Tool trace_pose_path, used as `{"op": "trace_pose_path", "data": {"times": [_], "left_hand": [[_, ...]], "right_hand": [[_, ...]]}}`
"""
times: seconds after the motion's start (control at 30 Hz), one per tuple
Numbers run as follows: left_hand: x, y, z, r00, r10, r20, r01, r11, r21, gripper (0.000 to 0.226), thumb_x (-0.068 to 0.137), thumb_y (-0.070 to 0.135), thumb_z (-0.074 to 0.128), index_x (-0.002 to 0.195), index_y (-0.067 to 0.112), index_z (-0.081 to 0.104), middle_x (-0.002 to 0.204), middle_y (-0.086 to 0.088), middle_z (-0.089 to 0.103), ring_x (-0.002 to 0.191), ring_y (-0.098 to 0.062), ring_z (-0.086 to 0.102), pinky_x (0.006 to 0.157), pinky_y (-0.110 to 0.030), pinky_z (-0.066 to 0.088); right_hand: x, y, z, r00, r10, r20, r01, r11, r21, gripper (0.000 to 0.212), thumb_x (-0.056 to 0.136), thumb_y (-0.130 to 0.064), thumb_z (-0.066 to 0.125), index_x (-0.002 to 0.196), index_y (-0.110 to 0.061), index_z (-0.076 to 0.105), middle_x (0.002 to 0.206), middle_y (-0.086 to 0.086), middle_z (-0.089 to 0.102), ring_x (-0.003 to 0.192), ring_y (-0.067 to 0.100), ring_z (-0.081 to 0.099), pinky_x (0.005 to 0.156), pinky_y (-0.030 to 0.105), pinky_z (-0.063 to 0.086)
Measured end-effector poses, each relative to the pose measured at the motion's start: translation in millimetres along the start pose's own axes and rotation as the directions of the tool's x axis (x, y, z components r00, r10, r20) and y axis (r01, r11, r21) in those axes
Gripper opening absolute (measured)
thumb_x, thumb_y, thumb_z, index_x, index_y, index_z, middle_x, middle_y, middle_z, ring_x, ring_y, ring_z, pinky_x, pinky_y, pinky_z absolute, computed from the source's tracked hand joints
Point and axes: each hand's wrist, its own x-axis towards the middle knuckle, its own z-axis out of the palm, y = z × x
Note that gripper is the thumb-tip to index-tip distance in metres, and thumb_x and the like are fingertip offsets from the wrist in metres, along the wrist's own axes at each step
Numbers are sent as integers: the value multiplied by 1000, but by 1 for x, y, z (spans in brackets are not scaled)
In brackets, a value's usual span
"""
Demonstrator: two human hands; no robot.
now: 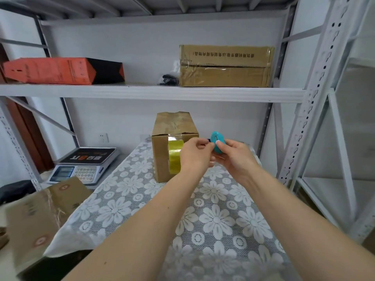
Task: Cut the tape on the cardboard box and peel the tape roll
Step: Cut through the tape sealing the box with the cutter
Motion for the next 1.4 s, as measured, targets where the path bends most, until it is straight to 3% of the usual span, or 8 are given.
{"op": "trace_pose_path", "data": {"times": [0.2,0.4,0.53,0.8,0.93,1.13,1.3,1.4], "left_hand": [[2,5,-31,930,267,-254,-223,957,187,13,90,14,55,95,21,63,86,7,63,80,-6,60,72,-16,46],[20,-8,-56,941,87,-328,38,934,355,30,85,19,58,115,16,57,119,-6,57,113,-24,52,94,-38,45],[27,-15,-64,963,-144,-226,187,965,185,42,90,31,54,120,2,57,113,-19,63,102,-33,60,75,-34,43],[36,-18,-70,969,-228,-94,232,972,35,32,93,38,47,94,9,62,92,-10,63,85,-24,60,80,-40,51],[42,-20,-70,968,-241,-71,240,971,-18,18,91,32,50,86,15,55,84,-9,55,76,-22,51,71,-37,46],[50,-23,-73,956,-293,-9,289,947,-140,19,87,24,61,96,8,65,98,-13,70,90,-28,67,88,-48,54],[53,-22,-80,948,-307,83,318,909,-270,22,89,15,63,108,3,63,91,-12,69,76,-22,66,65,-34,57],[56,-23,-82,944,-301,132,327,899,-291,21,89,14,64,108,4,63,87,-10,67,75,-20,65,63,-33,55]], "right_hand": [[4,-3,15,999,42,-19,-41,999,31,10,96,1,46,93,4,55,93,21,66,76,25,66,65,24,59],[6,-1,30,995,90,36,-90,996,-11,16,100,-3,37,115,0,42,97,22,66,72,22,66,60,25,59],[9,0,35,983,157,97,-146,983,-113,22,101,-4,34,119,-4,47,89,16,60,67,18,60,59,26,55],[23,7,47,993,113,39,-88,913,-399,20,99,-8,35,93,-11,54,72,4,51,58,12,46,54,25,40],[30,11,50,1000,10,-2,-9,788,-616,18,100,-17,37,97,-11,53,73,3,52,61,13,46,57,27,40],[40,12,55,981,-159,109,172,465,-868,21,101,-26,39,92,-11,50,74,0,49,64,13,43,55,25,33],[53,11,61,926,-271,262,307,138,-942,22,101,-29,37,91,-12,47,72,-2,48,63,14,44,55,29,35],[62,8,64,881,-288,374,407,62,-911,20,99,-26,40,86,-12,45,80,1,49,71,17,43,62,31,35]]}}
